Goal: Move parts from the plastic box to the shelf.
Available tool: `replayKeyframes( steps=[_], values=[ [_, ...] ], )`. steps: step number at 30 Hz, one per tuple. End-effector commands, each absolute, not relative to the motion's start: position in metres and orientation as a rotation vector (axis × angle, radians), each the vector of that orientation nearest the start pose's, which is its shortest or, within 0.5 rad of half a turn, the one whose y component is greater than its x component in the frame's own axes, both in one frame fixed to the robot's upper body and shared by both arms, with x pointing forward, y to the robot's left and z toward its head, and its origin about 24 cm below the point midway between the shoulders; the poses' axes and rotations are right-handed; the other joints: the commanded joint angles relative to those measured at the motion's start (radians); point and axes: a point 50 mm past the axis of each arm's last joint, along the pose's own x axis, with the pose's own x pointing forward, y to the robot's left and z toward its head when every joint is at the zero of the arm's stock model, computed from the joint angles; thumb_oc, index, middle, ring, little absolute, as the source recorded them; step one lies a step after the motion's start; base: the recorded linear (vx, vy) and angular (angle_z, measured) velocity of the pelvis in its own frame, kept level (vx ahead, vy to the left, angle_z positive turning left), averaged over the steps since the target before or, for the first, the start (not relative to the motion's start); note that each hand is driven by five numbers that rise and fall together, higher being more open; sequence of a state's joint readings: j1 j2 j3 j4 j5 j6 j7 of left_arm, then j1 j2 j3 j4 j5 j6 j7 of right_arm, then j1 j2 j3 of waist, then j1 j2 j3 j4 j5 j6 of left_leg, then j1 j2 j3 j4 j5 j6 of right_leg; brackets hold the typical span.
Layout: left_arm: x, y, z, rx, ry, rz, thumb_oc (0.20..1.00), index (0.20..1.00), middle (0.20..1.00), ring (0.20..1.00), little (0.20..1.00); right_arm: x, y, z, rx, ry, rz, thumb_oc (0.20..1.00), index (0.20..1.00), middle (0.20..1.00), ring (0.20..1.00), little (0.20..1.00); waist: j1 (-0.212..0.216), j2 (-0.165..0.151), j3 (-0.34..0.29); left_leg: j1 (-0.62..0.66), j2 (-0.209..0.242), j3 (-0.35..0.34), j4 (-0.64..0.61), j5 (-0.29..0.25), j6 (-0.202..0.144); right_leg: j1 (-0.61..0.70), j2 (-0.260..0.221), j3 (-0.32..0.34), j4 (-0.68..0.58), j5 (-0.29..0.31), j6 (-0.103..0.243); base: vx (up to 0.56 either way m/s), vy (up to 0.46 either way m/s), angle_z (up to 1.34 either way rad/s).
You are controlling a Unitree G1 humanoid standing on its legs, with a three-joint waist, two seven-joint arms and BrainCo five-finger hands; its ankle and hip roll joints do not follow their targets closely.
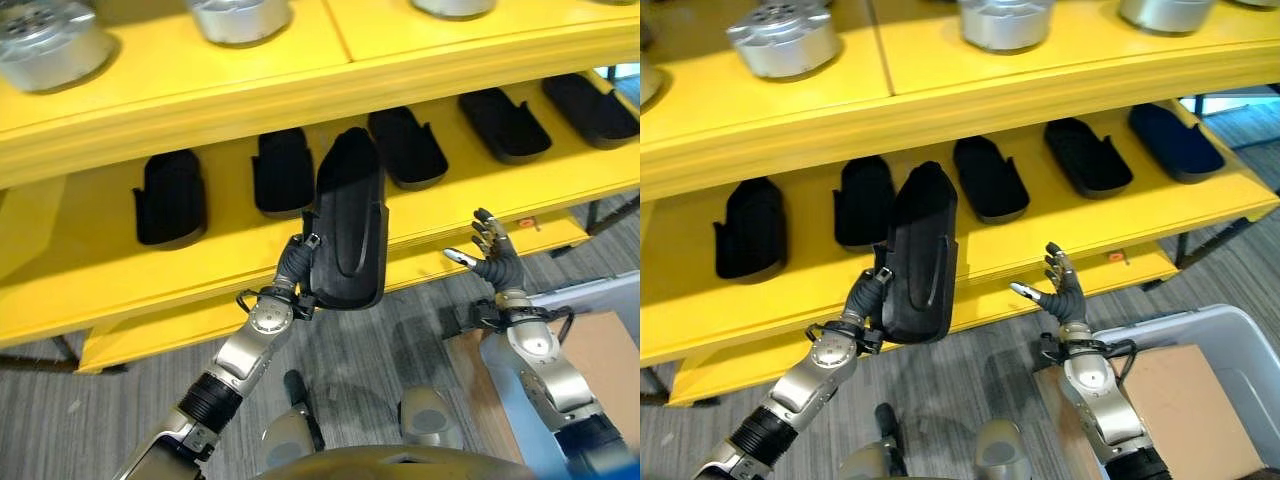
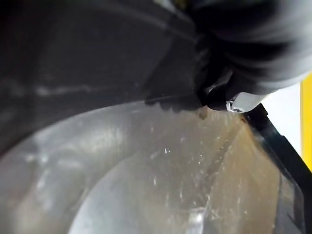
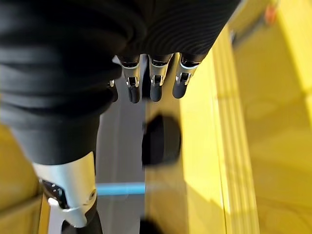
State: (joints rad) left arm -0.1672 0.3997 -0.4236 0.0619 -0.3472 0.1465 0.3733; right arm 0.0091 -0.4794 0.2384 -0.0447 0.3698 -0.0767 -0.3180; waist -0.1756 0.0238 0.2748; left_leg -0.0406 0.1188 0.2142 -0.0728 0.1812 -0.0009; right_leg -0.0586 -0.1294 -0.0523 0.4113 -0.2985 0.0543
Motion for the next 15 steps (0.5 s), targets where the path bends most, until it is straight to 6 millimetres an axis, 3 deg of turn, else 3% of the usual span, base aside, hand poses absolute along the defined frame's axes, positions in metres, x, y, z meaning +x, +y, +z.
replayKeyframes(
  steps=[1,8,15],
  values=[
    [0.281,0.135,0.070,0.080,0.002,-0.045,0.200,0.200,0.200,0.200,0.200,0.249,-0.206,0.078,-0.093,-0.125,-0.107,1.000,1.000,1.000,1.000,1.000,-0.001,0.002,-0.026,0.041,0.106,-0.004,0.026,-0.083,-0.091,0.094,0.066,-0.077,-0.144,0.075,-0.023,0.09,0.297,-0.07],
    [0.276,0.154,0.070,0.162,0.012,0.000,0.200,0.200,0.200,0.200,0.200,0.246,-0.198,0.072,-0.029,-0.075,-0.091,1.000,1.000,1.000,1.000,1.000,0.049,0.004,-0.055,0.110,0.051,0.031,-0.014,-0.136,-0.068,0.107,-0.020,-0.162,-0.223,0.152,0.056,0.07,0.178,-0.02],
    [0.271,0.168,0.078,0.264,-0.041,0.009,0.200,0.200,0.200,0.200,0.200,0.247,-0.192,0.082,-0.011,-0.127,-0.102,1.000,1.000,1.000,1.000,1.000,0.082,-0.008,-0.046,0.097,0.015,0.053,-0.006,-0.169,-0.033,0.090,-0.047,-0.171,-0.230,0.173,0.087,-0.03,0.097,0.00]
  ],
)
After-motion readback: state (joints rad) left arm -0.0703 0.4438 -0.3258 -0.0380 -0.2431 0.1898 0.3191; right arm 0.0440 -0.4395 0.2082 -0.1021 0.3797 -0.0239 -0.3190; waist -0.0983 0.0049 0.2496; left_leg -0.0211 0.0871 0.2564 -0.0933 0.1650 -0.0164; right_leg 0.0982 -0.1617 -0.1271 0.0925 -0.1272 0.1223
